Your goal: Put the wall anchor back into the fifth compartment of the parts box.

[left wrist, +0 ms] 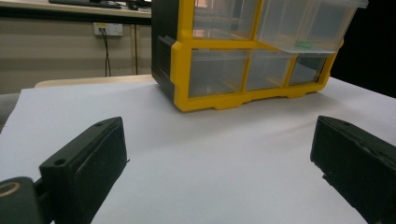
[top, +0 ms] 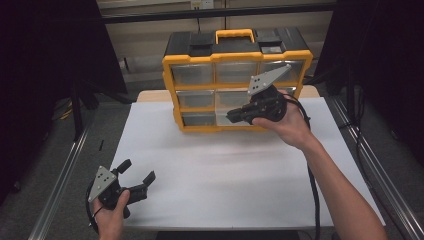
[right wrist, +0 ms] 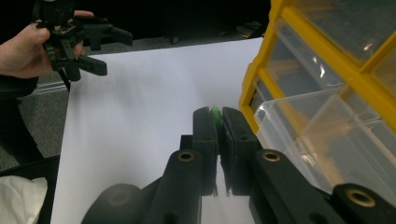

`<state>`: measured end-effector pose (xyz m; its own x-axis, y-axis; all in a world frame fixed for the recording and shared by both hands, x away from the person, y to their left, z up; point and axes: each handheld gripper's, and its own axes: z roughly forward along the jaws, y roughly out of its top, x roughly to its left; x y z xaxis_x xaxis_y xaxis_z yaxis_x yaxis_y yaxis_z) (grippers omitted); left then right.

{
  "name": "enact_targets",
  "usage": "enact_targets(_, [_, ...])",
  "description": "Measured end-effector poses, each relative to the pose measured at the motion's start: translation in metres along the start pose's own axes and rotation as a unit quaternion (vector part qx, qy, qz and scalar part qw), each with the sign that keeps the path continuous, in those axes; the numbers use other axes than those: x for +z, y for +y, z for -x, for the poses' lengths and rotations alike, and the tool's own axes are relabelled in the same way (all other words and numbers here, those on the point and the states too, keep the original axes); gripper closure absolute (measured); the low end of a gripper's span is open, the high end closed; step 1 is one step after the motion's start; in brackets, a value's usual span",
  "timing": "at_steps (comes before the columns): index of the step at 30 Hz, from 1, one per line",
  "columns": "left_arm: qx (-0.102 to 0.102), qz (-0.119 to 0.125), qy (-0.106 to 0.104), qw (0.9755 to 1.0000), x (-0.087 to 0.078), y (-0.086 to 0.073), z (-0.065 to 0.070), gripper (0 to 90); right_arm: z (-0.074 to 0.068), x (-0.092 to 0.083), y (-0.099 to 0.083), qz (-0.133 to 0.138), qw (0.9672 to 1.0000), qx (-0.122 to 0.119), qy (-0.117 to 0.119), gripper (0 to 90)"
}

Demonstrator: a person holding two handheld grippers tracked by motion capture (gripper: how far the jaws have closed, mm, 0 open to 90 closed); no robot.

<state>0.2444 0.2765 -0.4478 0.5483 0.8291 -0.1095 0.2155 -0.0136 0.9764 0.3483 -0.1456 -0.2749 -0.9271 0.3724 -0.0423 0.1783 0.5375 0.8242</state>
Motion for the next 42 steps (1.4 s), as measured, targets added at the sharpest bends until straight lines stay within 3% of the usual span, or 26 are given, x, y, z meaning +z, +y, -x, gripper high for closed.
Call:
enact_targets(7, [0.005,-0.003,-0.001,1.0000,-0.001,0.001,-0.001,3.8,0.014,-0.004,0.013,-0.001,0.9999,0.007,-0.013,84.8])
enact_targets(10, [-0.001,0.000,0.002,1.0000,0.000,0.000,-0.001,3.8,0.019,-0.004,0.018,-0.008,0.9997,0.007,-0.021,84.8])
enact_targets(15, [0.006,-0.004,0.002,1.0000,-0.001,0.000,-0.002,3.7,0.027,-0.004,0.026,-0.022,0.9993,0.009,-0.030,84.8])
enact_targets(25, [-0.005,0.003,-0.002,1.0000,0.000,0.000,-0.001,3.7,0.039,0.005,0.039,-0.078,0.9957,0.007,-0.049,84.8])
enact_targets(26, [-0.011,0.007,-0.005,0.9999,0.001,0.000,-0.001,3.6,0.040,0.007,0.039,-0.086,0.9949,0.008,-0.051,84.8])
enact_targets(27, [-0.004,0.001,-0.001,1.0000,0.000,0.000,-0.003,3.6,0.041,0.009,0.038,-0.093,0.9942,0.010,-0.053,84.8])
enact_targets(35, [-0.004,-0.002,0.000,1.0000,0.001,0.000,-0.002,3.6,0.053,0.011,0.043,-0.127,0.9890,0.022,-0.074,84.7])
enact_targets(41, [-0.002,0.001,-0.003,1.0000,0.000,0.000,-0.002,3.6,0.065,0.016,0.043,-0.158,0.9826,0.048,-0.085,84.7])
enact_targets(42, [-0.013,0.004,-0.007,0.9999,0.001,-0.001,0.000,3.6,0.066,0.018,0.042,-0.160,0.9819,0.052,-0.086,84.7])
